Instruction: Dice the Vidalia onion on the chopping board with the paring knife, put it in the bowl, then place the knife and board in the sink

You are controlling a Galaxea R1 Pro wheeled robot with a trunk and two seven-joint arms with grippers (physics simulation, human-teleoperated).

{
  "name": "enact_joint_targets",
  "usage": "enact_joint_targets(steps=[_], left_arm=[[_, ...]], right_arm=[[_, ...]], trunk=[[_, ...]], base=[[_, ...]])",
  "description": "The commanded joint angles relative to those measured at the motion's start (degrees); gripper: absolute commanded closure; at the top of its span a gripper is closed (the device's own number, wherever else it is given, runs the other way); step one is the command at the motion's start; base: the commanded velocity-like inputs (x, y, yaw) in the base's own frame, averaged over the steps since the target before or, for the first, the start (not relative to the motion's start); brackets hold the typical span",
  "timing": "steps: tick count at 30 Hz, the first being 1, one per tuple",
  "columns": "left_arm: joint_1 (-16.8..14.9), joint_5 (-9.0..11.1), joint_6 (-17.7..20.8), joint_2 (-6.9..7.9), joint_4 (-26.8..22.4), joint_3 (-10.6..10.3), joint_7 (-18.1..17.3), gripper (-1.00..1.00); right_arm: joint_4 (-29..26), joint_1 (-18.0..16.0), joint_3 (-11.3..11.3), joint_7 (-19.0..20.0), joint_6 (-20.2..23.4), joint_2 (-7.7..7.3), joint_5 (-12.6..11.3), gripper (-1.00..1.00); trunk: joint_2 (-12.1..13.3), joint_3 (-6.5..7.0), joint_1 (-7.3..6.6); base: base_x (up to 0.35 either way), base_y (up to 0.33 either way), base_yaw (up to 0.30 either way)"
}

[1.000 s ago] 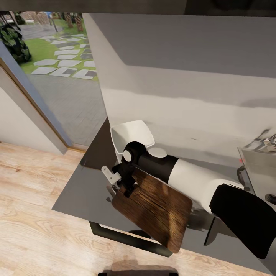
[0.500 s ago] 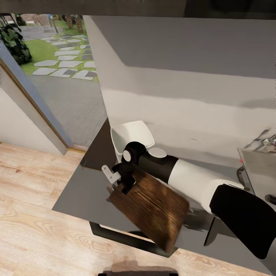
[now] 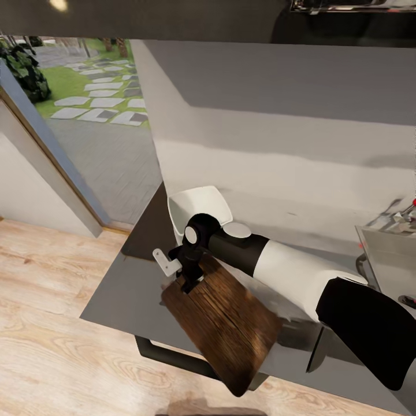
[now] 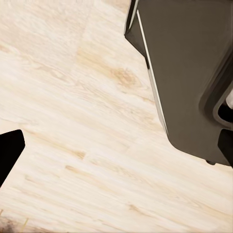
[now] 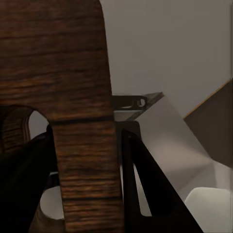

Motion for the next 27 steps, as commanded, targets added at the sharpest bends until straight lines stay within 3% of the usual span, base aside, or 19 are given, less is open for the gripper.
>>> enact_joint_targets(steps=[1,7,8,13,23,27], left_arm=[[-0.1,-0.1,-0.4,0.01,0.2,0.4,0.0,-1.00],[-0.1,-0.1,-0.4,0.01,0.2,0.4,0.0,-1.00],[-0.1,-0.1,-0.4,0.01,0.2,0.4,0.0,-1.00],[-0.1,-0.1,-0.3,0.01,0.2,0.5,0.0,-1.00],[-0.1,-0.1,-0.3,0.01,0.2,0.5,0.0,-1.00],[-0.1,-0.1,-0.3,0.01,0.2,0.4,0.0,-1.00]], right_arm=[[-0.1,-0.1,0.1,0.2,0.6,0.00,0.0,1.00],[-0.1,-0.1,0.1,0.3,0.4,0.00,-0.1,1.00],[0.8,-0.1,-0.4,-4.6,0.9,0.00,-0.4,1.00],[1.1,-0.1,-1.1,-5.2,0.9,0.00,-0.4,1.00],[1.2,-0.1,-1.4,-5.5,1.1,0.00,-0.4,1.00],[1.2,-0.1,-2.0,-6.2,3.7,0.00,-0.4,1.00]], trunk=[[-0.1,-0.01,0.03],[-0.1,0.10,0.03],[-0.1,0.10,0.03],[-0.1,0.10,0.03],[-0.1,0.10,0.03],[-0.1,0.10,0.03]], base=[[0.000,0.000,0.000],[0.000,0.000,0.000],[0.000,0.000,0.000],[-0.027,0.000,0.000],[-0.272,0.030,0.000],[-0.314,0.090,0.000]])
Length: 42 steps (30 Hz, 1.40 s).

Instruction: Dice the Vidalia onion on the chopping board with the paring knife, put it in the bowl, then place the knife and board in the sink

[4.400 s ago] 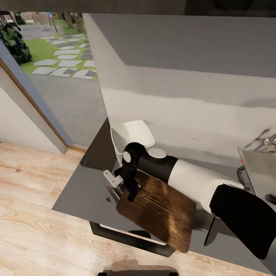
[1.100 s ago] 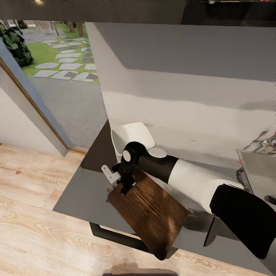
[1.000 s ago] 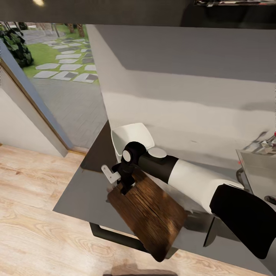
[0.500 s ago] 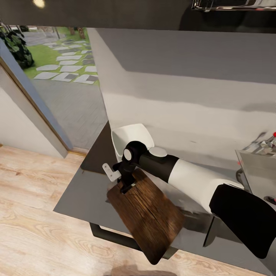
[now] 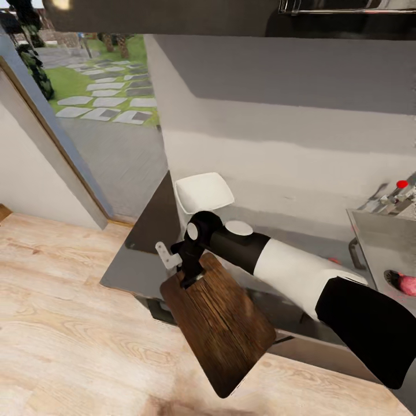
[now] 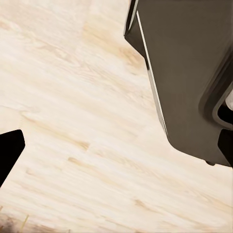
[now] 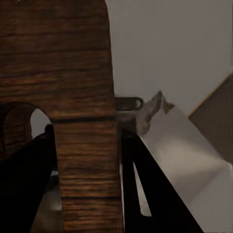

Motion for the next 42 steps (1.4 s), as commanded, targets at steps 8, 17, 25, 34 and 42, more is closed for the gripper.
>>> enact_joint_targets(steps=[8,17,25,34,42], left_arm=[[-0.1,-0.1,-0.4,0.01,0.2,0.5,0.0,-1.00],[-0.1,-0.2,-0.4,-0.08,0.1,0.6,0.0,-1.00],[-0.1,-0.3,-0.5,-0.08,-0.4,0.6,0.0,-1.00],[-0.1,-0.3,-0.5,-0.15,-1.5,0.6,-0.1,-1.00],[-0.1,-0.4,-0.4,-0.17,-1.6,0.5,-0.1,-1.00]], right_arm=[[0.0,0.0,-7.9,-8.8,5.9,0.00,-0.3,1.00],[-0.1,-0.1,-14.3,-13.9,14.3,0.00,-0.2,1.00],[-0.2,-0.1,-17.9,-15.5,21.5,0.00,-0.1,1.00],[-0.8,-0.3,-20.4,-19.3,36.1,0.00,0.0,1.00],[-0.8,-0.3,-31.5,-23.3,42.5,0.00,0.3,1.00]], trunk=[[-0.1,-0.10,0.00],[-0.1,-0.10,0.00],[-0.1,-0.10,0.00],[-0.1,-0.10,0.00],[-0.1,-0.10,0.00]], base=[[-0.245,0.063,0.000],[-0.016,0.003,0.000],[0.000,0.000,0.000],[-0.001,0.000,0.000],[-0.234,0.000,0.000]])
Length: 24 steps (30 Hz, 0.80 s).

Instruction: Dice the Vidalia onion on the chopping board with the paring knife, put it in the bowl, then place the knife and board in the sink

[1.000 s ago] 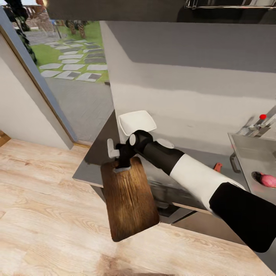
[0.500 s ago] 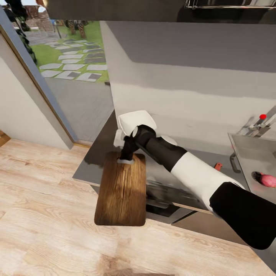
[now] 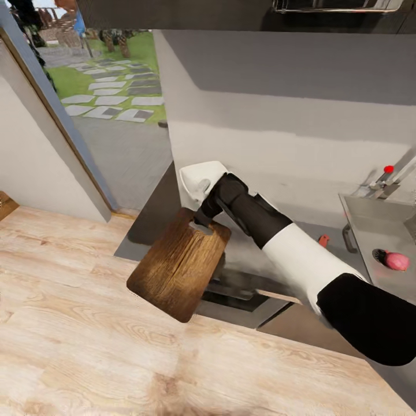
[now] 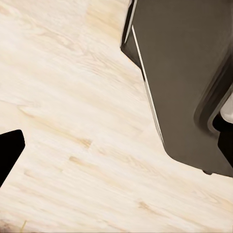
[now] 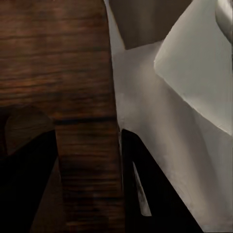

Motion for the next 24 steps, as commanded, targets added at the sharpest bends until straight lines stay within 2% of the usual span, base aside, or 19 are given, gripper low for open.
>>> enact_joint_targets(steps=[1,4,6,9,13,16,17,21,22,23,24], left_arm=[[0.0,-0.1,-0.2,0.00,0.0,0.4,0.0,-1.00],[0.0,-0.1,-0.2,0.00,0.1,0.4,-0.1,-1.00],[0.0,-0.1,-0.2,0.00,0.1,0.4,-0.1,-1.00],[0.0,-0.1,-0.2,0.00,0.1,0.3,-0.1,-1.00],[0.0,-0.1,-0.2,0.00,0.1,0.3,-0.1,-1.00],[0.0,-0.1,-0.2,0.00,0.0,0.4,-0.1,-1.00],[0.0,-0.1,-0.2,0.00,0.0,0.4,-0.1,-1.00],[0.0,-0.1,-0.2,0.00,0.0,0.4,-0.1,-1.00],[0.0,-0.1,-0.2,0.00,0.0,0.4,-0.1,-1.00],[0.0,-0.1,-0.2,0.00,-0.1,0.5,-0.1,-1.00],[0.0,-0.1,-0.2,0.00,-0.2,0.4,-0.1,-1.00]], right_arm=[[0.0,0.0,-1.2,0.2,0.9,0.01,0.3,1.00],[0.0,-0.1,-4.5,-0.4,1.7,0.01,0.3,1.00],[0.0,-0.1,-5.7,-0.9,1.9,0.01,0.3,1.00],[0.0,-0.1,-8.5,-3.7,2.1,0.01,0.3,1.00],[0.0,0.0,-14.7,-7.2,2.2,-0.08,0.3,1.00],[0.0,0.0,-18.5,-8.1,2.2,-1.86,0.3,1.00],[0.0,0.0,-18.8,-8.3,2.2,-2.19,0.3,1.00],[0.0,-0.1,-21.0,-10.8,2.2,-5.49,0.3,1.00],[0.0,-0.1,-24.0,-12.4,2.3,-6.74,0.3,1.00],[0.0,-0.1,-26.7,-13.6,2.3,-7.24,0.3,1.00],[0.0,-0.1,-28.4,-14.7,2.3,-7.46,0.3,1.00]], trunk=[[-0.1,-0.09,-0.01],[-0.1,-0.09,-0.01],[-0.1,-0.09,-0.01],[-0.1,-0.09,-0.01],[-0.1,-0.09,-0.01],[-0.1,-0.09,-0.01],[-0.1,-0.09,-0.01],[-0.1,-0.09,-0.01],[-0.1,-0.09,-0.01],[-0.1,-0.09,-0.01],[-0.1,-0.09,-0.01]], base=[[-0.321,0.000,0.000],[-0.327,0.000,0.000],[-0.330,0.000,0.000],[-0.331,0.000,0.000],[-0.326,0.000,0.000],[-0.163,0.000,0.000],[-0.078,0.000,0.000],[-0.029,0.000,0.000],[-0.005,0.000,0.000],[-0.003,0.000,0.000],[-0.002,0.000,0.000]])
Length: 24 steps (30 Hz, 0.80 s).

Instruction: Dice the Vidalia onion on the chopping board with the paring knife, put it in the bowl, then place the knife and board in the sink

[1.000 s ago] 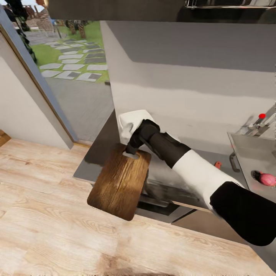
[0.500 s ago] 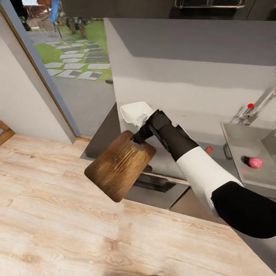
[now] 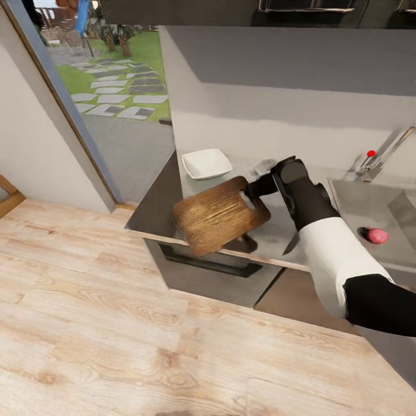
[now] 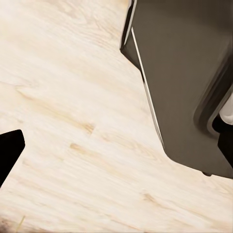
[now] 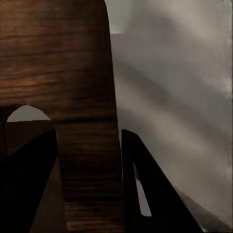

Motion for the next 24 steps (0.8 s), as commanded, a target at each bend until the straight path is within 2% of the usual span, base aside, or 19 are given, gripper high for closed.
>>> enact_joint_targets(steps=[1,3,6,7,8,9,10,12,17,20,21,24], left_arm=[[0.0,-0.1,-0.2,0.00,0.0,0.4,-0.1,-1.00],[0.0,-0.1,-0.2,0.00,-0.3,0.4,-0.1,-1.00],[0.0,-0.1,-0.2,-0.05,-0.4,0.4,-0.1,-1.00],[0.0,-0.1,-0.2,-0.10,-0.4,0.4,-0.1,-1.00],[0.0,-0.1,-0.2,-0.11,-0.4,0.4,-0.1,-1.00],[0.0,-0.1,-0.2,-0.16,-0.4,0.4,-0.1,-1.00],[0.0,-0.1,-0.2,-0.17,-0.4,0.4,-0.1,-1.00],[0.0,-0.1,-0.2,-0.17,-0.4,0.4,-0.1,-1.00],[0.0,-0.1,-0.2,-0.50,-0.4,0.4,-0.1,-1.00],[0.0,-0.1,-0.2,-0.68,-0.4,0.3,0.0,-1.00],[0.0,-0.1,-0.2,-0.76,-0.4,0.3,-0.1,-1.00],[0.0,-0.1,-0.2,-0.78,-0.4,0.3,0.0,-1.00]], right_arm=[[0.0,0.0,-0.8,-0.2,0.6,-0.06,-1.0,1.00],[0.0,0.0,-3.1,-3.5,0.6,-0.61,-1.0,1.00],[0.0,0.0,-6.5,-8.4,0.6,-2.95,-1.1,1.00],[0.0,0.0,-9.9,-9.6,0.6,-4.26,-1.1,1.00],[0.0,0.0,-11.3,-9.8,0.6,-4.63,-1.1,1.00],[0.0,0.0,-18.3,-10.6,0.6,-6.02,-1.2,1.00],[0.0,0.0,-19.5,-10.7,0.6,-6.27,-1.2,1.00],[0.0,0.0,-20.5,-10.8,0.6,-6.74,-1.2,1.00],[0.5,0.0,-21.6,-10.8,0.6,-9.41,-1.3,1.00],[0.7,0.0,-21.9,-10.8,0.7,-9.96,-1.3,1.00],[1.0,0.0,-24.0,-10.8,0.7,-10.09,-1.3,1.00],[1.5,0.0,-27.3,-10.9,0.7,-10.08,-1.3,1.00]], trunk=[[-0.1,-0.08,0.02],[-0.1,-0.08,0.02],[-0.1,-0.08,0.02],[-0.1,-0.08,0.02],[-0.1,-0.08,0.02],[-0.1,-0.08,0.02],[-0.1,-0.08,0.02],[-0.1,-0.08,0.02],[-0.1,-0.08,0.02],[-0.1,-0.08,0.02],[-0.1,-0.08,0.02],[-0.1,-0.08,0.02]], base=[[-0.001,0.000,0.000],[0.000,0.000,0.000],[0.000,0.000,0.000],[0.000,0.000,0.000],[0.000,0.000,0.000],[0.000,0.000,0.000],[0.000,0.000,0.000],[0.000,0.000,0.000],[0.000,0.000,0.000],[0.000,0.000,0.000],[0.000,0.000,0.000],[0.000,0.000,0.000]])
